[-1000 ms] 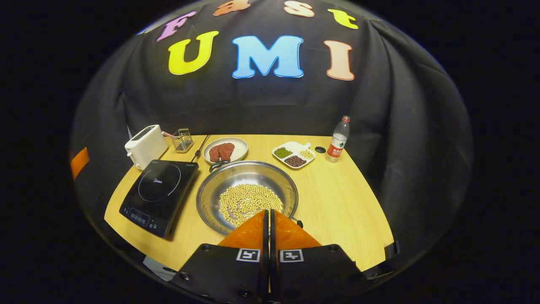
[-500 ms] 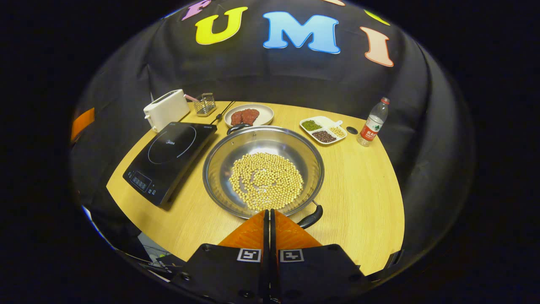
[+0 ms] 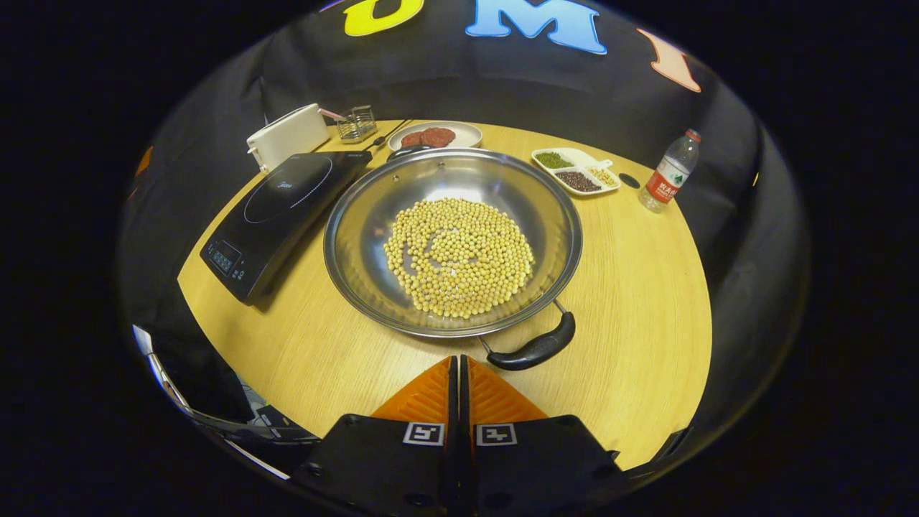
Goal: First push the handle of the pot to place it horizontally, then grasp the pot with both hands and set it on the induction cooktop.
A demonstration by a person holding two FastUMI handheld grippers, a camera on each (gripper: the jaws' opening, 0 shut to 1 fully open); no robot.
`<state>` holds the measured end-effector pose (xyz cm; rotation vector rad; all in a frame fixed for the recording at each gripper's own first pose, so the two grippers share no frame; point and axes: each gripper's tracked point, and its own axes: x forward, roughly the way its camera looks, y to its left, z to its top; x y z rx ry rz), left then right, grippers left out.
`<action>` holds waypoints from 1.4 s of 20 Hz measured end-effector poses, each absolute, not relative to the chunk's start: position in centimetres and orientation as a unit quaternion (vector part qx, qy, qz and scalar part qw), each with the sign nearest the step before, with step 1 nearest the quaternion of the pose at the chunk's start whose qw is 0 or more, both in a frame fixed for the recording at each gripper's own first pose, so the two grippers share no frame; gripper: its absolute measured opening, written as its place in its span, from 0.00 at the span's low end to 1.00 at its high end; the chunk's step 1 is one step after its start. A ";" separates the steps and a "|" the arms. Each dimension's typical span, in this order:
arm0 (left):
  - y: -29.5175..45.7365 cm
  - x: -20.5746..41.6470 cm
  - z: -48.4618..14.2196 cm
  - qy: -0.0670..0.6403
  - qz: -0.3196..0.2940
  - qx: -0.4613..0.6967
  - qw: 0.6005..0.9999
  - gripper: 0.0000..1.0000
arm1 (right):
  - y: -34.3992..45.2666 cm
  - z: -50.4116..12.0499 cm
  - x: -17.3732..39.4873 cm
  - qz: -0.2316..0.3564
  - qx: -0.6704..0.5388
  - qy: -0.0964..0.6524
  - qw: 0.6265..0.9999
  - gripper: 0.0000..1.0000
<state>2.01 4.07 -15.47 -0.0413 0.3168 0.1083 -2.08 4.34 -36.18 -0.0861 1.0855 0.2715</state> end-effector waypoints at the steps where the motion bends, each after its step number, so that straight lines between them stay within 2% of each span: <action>1: 4.1 2.0 -15.6 0.160 0.057 -0.024 0.985 0.87 | 4.4 -36.4 -1.9 0.132 -0.037 0.518 0.844 0.02; 4: 3.6 1.9 -15.8 0.165 0.065 -0.028 0.984 0.81 | 4.2 -37.1 -1.2 0.133 -0.038 0.520 0.843 0.02; 5: 3.5 1.9 -15.9 0.166 0.067 -0.026 0.983 0.84 | 4.1 -37.3 -0.9 0.132 -0.036 0.522 0.842 0.02; 11: 2.4 1.7 -15.8 0.172 0.069 -0.020 0.983 0.84 | 2.9 -38.4 0.2 0.133 -0.040 0.528 0.838 0.02; 25: -0.6 2.6 -16.5 0.184 0.054 -0.019 0.981 0.84 | -3.8 -38.6 3.3 0.083 -0.067 0.516 0.850 0.02; 26: -0.9 2.6 -16.7 0.186 0.055 -0.020 0.981 0.81 | -4.2 -38.7 3.5 0.079 -0.065 0.514 0.852 0.02; 28: -1.4 2.6 -16.9 0.188 0.057 -0.020 0.980 0.84 | -4.7 -38.7 4.0 0.078 -0.066 0.513 0.852 0.02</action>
